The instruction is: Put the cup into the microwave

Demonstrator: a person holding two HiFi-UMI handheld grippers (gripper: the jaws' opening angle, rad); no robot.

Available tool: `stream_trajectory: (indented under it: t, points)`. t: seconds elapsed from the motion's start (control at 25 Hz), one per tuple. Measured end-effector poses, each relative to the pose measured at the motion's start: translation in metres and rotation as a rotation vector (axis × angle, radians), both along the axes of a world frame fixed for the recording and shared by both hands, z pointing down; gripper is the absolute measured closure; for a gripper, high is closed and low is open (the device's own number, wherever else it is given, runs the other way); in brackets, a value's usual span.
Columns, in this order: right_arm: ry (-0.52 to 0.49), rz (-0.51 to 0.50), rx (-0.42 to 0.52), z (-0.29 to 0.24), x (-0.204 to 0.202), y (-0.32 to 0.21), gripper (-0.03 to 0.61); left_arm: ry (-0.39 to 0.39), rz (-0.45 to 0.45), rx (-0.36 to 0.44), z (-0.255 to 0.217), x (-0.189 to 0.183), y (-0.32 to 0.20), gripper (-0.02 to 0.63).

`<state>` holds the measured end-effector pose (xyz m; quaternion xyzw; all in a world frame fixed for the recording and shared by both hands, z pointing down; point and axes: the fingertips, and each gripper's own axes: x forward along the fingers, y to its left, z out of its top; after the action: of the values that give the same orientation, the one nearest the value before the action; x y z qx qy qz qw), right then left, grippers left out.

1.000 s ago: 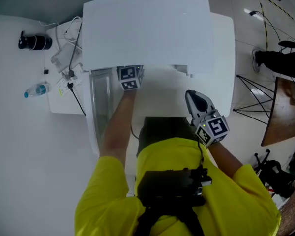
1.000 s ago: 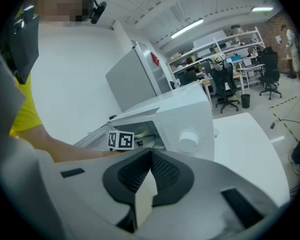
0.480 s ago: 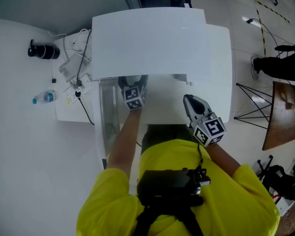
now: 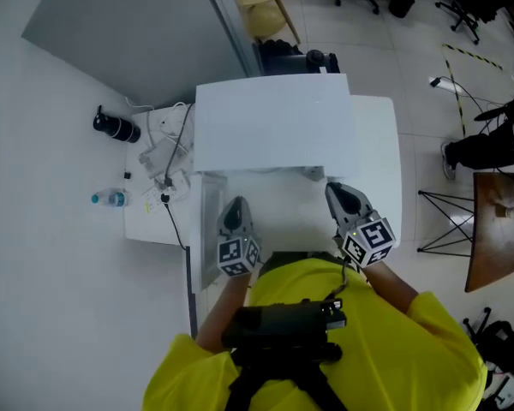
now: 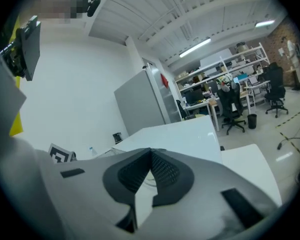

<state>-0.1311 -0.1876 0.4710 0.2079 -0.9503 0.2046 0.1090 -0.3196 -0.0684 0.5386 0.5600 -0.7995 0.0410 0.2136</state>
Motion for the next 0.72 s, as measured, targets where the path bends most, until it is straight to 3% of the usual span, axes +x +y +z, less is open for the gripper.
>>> stream_trajectory:
  t: [0.08, 0.24, 0.36, 0.6, 0.72]
  points:
    - [-0.016, 0.002, 0.024, -0.013, 0.000, -0.004, 0.574, -0.038, 0.012, 0.011, -0.028, -0.004, -0.003, 0.607]
    - [-0.051, 0.019, 0.087, -0.042, 0.003, -0.013, 0.575, -0.059, 0.031, 0.145, -0.092, -0.007, -0.012, 0.614]
    - [-0.072, 0.016, 0.120, -0.057, 0.005, -0.016, 0.575, -0.082, 0.066, 0.200, -0.124, 0.005, -0.017, 0.614]
    - [-0.084, 0.051, 0.160, -0.069, 0.015, -0.020, 0.575, -0.177, 0.159, 0.202, -0.149, 0.038, -0.020, 0.614]
    - [-0.082, 0.062, 0.169, -0.070, 0.021, -0.022, 0.575, -0.151, 0.166, 0.180, -0.131, 0.040, -0.026, 0.614]
